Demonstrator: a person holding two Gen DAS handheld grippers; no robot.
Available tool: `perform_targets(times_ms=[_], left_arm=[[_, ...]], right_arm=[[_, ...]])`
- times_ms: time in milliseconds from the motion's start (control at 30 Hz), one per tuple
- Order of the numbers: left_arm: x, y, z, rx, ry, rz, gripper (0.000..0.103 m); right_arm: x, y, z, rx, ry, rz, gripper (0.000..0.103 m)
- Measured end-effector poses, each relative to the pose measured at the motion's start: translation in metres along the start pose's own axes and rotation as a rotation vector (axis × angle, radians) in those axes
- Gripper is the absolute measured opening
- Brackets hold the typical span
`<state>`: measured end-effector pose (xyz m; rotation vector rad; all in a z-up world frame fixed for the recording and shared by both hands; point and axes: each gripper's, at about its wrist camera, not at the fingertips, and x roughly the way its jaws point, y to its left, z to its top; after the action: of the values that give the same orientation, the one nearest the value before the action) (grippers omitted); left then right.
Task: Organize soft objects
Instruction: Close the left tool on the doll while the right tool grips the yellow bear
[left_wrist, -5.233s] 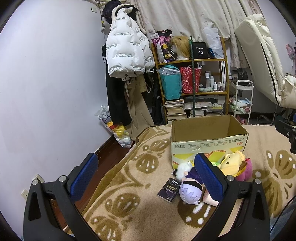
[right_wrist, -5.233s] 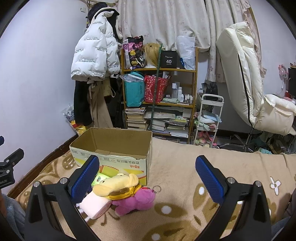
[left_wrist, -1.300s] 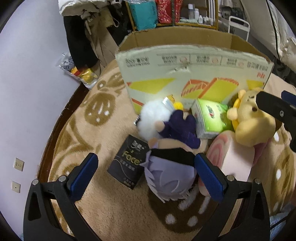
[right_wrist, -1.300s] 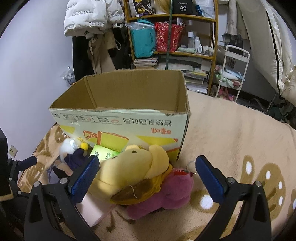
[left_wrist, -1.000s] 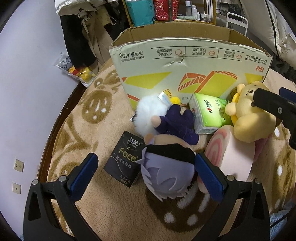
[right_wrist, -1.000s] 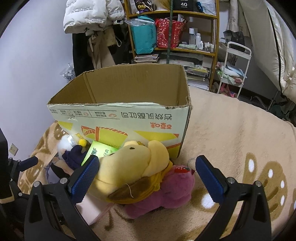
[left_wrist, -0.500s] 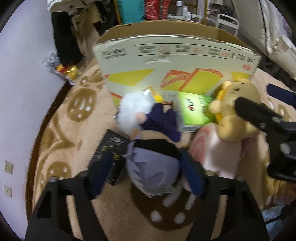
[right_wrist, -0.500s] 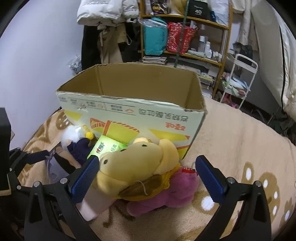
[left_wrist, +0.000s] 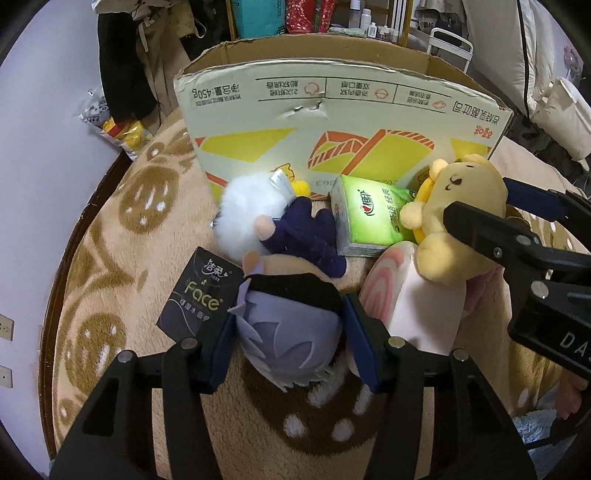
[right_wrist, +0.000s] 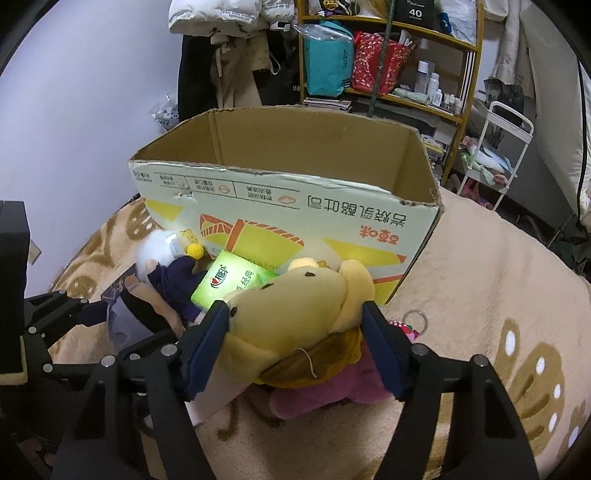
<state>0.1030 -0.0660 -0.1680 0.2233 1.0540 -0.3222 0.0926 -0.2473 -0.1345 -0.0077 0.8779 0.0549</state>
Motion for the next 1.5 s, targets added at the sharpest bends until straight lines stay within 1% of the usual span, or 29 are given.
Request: perform_targets(times_ms=[233,300,433,500,700,833,900,1033,1167,1233,1367,1433,1500], left_arm=[[-0.001,-0.001,0.001,0.005,0.001,0.002,0.054],[-0.002,-0.001,0.001,0.003,0.002,-0.002,0.054],[-0.002,0.0,0.002,-0.008,0.009,-0.006,0.053],[-0.003,0.001,0.002,-0.007,0.013,-0.002,0.053],[-0.007,0.002,0.002,-0.02,0.012,-0.001,0.053],[-0.011,0.004,0.003,-0.027,0.004,0.001,0.052],[-0.013,0.006,0.002,-0.035,-0.003,0.011,0.052],[-0.018,0.009,0.001,-0.052,-0.013,0.012,0.052],[-0.027,0.011,0.001,-0.057,-0.051,0.036,0.052],[-0.033,0.012,0.002,-0.056,-0.077,0.056,0.052],[-0.04,0.015,0.002,-0.079,-0.092,0.048,0.052],[-0.044,0.015,0.001,-0.083,-0.102,0.049,0.052],[-0.05,0.015,-0.001,-0.082,-0.115,0.057,0.052]], right_arm=[[0.0,0.001,-0.001,0.0,0.002,-0.002,0.075],[-0.002,-0.001,-0.001,0.0,-0.004,0.008,0.072],[-0.004,-0.002,-0.001,0.001,-0.003,0.013,0.068],[-0.005,-0.001,-0.001,0.005,-0.005,0.015,0.063],[-0.008,0.0,0.0,0.009,-0.009,0.022,0.058],[-0.009,0.001,0.0,0.033,-0.012,0.002,0.058],[-0.009,-0.001,-0.002,0.049,-0.005,0.008,0.058],[-0.012,-0.002,0.0,0.035,-0.006,0.008,0.058],[-0.018,-0.002,0.0,0.022,-0.014,0.005,0.058],[-0.022,-0.001,0.0,0.018,-0.022,-0.006,0.058],[-0.03,-0.001,0.001,0.012,-0.039,-0.032,0.058],[-0.036,-0.002,0.002,0.013,-0.057,-0.077,0.058],[-0.042,-0.003,0.004,0.005,-0.076,-0.101,0.058]])
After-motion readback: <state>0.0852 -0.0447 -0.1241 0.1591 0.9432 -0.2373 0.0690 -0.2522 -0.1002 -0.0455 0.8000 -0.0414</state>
